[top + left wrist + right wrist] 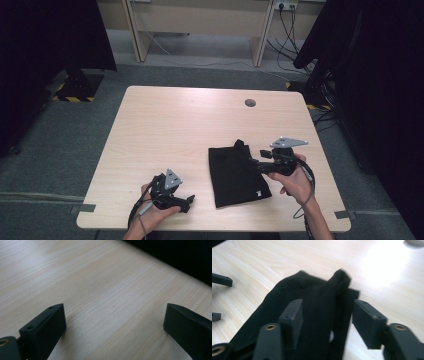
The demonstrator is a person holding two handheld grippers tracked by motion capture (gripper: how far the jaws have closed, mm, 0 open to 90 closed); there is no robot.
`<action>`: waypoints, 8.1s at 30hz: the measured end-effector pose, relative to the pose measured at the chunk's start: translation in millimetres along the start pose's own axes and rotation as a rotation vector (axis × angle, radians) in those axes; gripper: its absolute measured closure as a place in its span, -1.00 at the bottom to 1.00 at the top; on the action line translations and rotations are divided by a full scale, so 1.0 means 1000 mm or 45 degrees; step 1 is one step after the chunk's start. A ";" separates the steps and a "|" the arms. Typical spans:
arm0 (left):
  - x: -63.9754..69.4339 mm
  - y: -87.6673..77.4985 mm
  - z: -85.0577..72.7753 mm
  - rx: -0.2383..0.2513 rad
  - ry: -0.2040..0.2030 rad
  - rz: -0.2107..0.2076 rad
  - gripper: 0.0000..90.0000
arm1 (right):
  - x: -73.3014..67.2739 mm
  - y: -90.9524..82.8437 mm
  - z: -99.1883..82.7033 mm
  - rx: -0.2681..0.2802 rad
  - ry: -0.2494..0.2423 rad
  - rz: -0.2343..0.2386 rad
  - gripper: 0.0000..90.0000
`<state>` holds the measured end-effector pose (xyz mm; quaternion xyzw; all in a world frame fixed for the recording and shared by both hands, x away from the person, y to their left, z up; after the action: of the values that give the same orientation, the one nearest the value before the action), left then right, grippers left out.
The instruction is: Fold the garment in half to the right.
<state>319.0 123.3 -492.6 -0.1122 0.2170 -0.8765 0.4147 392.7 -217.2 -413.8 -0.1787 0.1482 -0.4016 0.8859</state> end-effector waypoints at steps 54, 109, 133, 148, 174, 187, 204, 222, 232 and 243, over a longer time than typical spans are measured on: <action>0.000 0.000 0.000 -0.001 0.003 0.000 -0.93 | 0.006 -0.025 -0.057 -0.102 -0.051 0.017 0.87; -0.017 -0.021 -0.012 -0.015 -0.018 0.027 -1.00 | -0.030 -0.028 -0.073 -0.041 -0.100 0.050 -0.34; -0.017 -0.021 -0.012 -0.016 -0.018 0.033 -1.00 | -0.055 0.041 -0.063 -0.056 -0.080 -0.100 -0.43; -0.018 -0.021 -0.012 -0.016 -0.023 0.040 -1.00 | -0.055 0.061 -0.054 -0.052 -0.081 -0.083 -0.45; -0.018 -0.021 -0.012 -0.016 -0.029 0.047 -1.00 | -0.041 0.021 -0.054 -0.022 -0.084 0.049 -0.55; -0.019 -0.021 -0.012 -0.013 -0.037 0.058 -1.00 | -0.028 0.001 -0.067 -0.018 -0.065 0.034 -0.56; -0.019 -0.021 -0.012 -0.012 -0.040 0.064 -1.00 | -0.017 -0.017 -0.081 -0.026 -0.045 0.008 -0.56; -0.019 -0.021 -0.012 -0.013 -0.044 0.074 -1.00 | -0.014 -0.029 -0.095 -0.054 -0.032 -0.013 -0.57; -0.020 -0.021 -0.012 -0.012 -0.045 0.076 -1.00 | -0.009 -0.041 -0.100 -0.064 -0.061 -0.068 -0.58; -0.020 -0.021 -0.012 -0.013 -0.045 0.077 -1.00 | -0.010 -0.053 -0.108 -0.069 -0.102 -0.128 -0.62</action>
<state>312.5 153.8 -493.4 -0.1233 0.2172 -0.8603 0.4443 308.2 -263.4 -486.0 -0.2258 0.1145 -0.4339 0.8646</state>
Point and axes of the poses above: each handheld gripper's, and its own axes: y roughly forward along the jaws, z roughly out of its top, x roughly to its right, the point moved 1 cm from there along y, roughly forward along the jaws, and after that the axes turned 15 degrees about x, right-handed, at the moved point
